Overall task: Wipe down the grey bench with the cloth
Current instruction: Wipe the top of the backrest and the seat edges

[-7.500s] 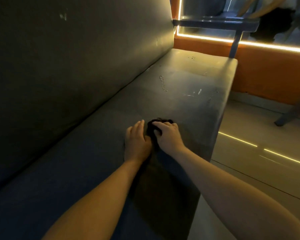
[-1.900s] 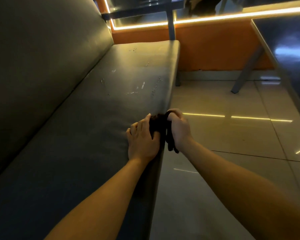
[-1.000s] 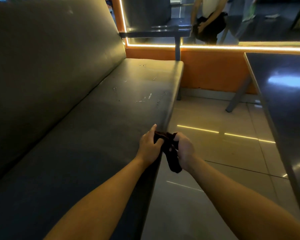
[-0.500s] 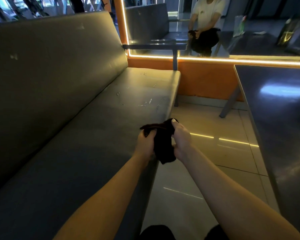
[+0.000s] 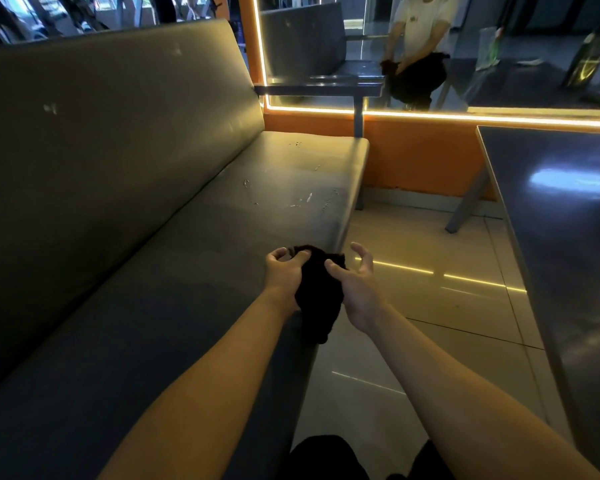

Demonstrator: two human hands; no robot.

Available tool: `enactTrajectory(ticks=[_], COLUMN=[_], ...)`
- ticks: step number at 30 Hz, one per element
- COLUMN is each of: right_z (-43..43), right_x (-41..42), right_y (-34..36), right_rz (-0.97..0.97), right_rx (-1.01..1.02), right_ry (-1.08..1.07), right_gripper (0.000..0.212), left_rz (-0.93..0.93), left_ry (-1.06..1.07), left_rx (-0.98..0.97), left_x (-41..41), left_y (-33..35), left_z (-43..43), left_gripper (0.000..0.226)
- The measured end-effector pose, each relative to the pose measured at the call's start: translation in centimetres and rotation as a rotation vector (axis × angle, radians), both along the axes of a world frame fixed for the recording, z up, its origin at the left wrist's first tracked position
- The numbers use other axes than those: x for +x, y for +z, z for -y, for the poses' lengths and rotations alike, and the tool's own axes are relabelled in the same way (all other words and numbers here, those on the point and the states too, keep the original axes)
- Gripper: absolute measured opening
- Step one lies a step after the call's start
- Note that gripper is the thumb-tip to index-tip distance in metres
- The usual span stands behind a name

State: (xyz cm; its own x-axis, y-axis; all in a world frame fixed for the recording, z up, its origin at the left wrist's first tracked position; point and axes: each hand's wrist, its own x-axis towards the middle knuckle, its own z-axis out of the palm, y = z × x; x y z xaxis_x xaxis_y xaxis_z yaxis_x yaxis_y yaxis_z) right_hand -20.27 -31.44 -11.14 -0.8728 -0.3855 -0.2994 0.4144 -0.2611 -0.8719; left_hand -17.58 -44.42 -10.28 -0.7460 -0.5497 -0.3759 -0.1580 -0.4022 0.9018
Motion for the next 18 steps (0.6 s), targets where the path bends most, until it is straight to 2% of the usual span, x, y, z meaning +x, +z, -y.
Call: enactTrajectory(ticks=[2, 4, 7, 9, 12, 13, 15, 18], right_z=[0.0, 0.1, 0.4, 1.1, 2.3, 2.8, 3.7, 4.8], right_x=[-0.1, -0.3, -1.3, -2.4, -5.1, -6.2, -8.4, -11.2], right_y=[0.1, 0.0, 0.0, 0.0, -0.2, -0.4, -0.7, -1.6], right_rz=[-0.025, -0.035, -0.033, -0.120, -0.329, -0.393, -0.518, -0.591], right_rx=[0.008, 0.000, -0.009, 0.134, 0.391, 0.453, 0.560, 0.697], right_ry=[-0.036, -0.018, 0.025, 0.019, -0.009, -0.008, 0.005, 0.026], right_gripper=[0.048, 0.040, 0.056, 0.063, 0.057, 0.053, 0.044, 0.024], left_rz=[0.035, 0.032, -0.014, 0.007, 0.113, 0.146, 0.159, 0.195], left_ry=[-0.075, -0.129, -0.243, -0.336, -0.463, -0.485, -0.431, -0.282], left_rx=[-0.002, 0.001, -0.129, -0.260, -0.476, -0.587, -0.732, -0.776], left_x=[0.3, 0.4, 0.0, -0.7, -2.4, -3.2, -4.7, -6.8], left_y=[0.1, 0.1, 0.0, -0.2, -0.8, -1.1, -1.8, -2.6], left_z=[0.3, 0.3, 0.0, 0.3, 1.3, 1.8, 2.5, 3.3], left_gripper=[0.066, 0.065, 0.054, 0.055, 0.064, 0.063, 0.044, 0.021])
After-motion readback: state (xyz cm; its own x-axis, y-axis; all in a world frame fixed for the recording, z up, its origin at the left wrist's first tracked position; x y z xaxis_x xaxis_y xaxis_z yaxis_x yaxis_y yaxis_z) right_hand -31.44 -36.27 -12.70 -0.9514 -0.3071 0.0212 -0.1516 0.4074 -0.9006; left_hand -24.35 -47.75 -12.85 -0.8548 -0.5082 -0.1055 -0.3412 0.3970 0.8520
